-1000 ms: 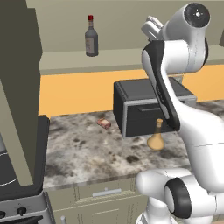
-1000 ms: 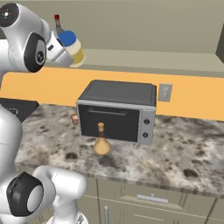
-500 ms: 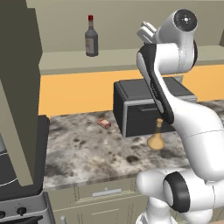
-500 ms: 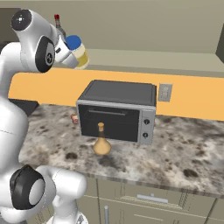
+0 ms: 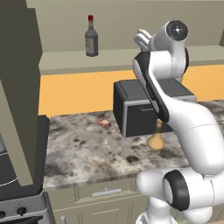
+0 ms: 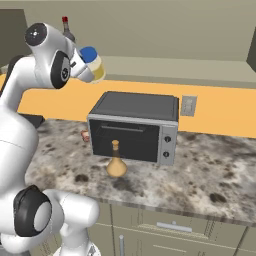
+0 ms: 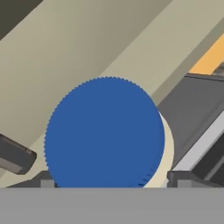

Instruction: Pick the oil and vinegar bottle and mayonnaise from the counter and place them in the cabinet.

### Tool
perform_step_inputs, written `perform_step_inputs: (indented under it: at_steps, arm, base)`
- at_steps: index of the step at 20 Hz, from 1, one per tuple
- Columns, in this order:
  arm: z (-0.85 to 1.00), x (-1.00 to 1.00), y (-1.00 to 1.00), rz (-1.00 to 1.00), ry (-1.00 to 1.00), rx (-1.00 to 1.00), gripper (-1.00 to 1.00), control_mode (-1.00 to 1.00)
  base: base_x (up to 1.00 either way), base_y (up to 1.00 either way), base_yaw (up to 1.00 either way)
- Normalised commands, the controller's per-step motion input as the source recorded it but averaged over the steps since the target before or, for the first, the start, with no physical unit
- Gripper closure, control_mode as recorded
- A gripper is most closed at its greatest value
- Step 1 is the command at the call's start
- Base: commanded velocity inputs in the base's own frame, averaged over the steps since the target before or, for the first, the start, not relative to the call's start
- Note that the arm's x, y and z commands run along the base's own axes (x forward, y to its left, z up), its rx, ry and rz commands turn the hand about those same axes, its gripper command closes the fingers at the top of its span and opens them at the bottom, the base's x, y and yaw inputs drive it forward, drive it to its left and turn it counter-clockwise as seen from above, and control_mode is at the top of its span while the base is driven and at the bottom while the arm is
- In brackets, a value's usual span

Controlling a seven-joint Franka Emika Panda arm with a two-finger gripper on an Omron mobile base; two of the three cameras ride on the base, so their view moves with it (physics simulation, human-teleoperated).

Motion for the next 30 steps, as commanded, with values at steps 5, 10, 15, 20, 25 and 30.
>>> perform_step_inputs:
  at_steps: [5,10,15,20,25,30]
  arm:
    - [0.03,0.22,0.00,0.00,0.00,0.00,1.00,-1.00]
    - [0.16,0.19,0.00,0.00,-0.01,0.00,1.00,-1.00]
    - [0.12,0.32,0.00,0.00,0.00,0.00,1.00,-1.00]
    - [0.00,0.50,0.00,0.01,0.00,0.00,1.00,-1.00]
    - [-0.06,0.52,0.00,0.02,0.00,0.00,1.00,-1.00]
    - [-0.25,0.44,0.00,0.04,0.00,0.00,1.00,-1.00]
  base:
    - [0.00,0.00,0.00]
    - [0.00,0.00,0.00]
    - [0.00,0.00,0.00]
    - [0.00,0.00,0.00]
    - [0.00,0.00,0.00]
    - [0.00,0.00,0.00]
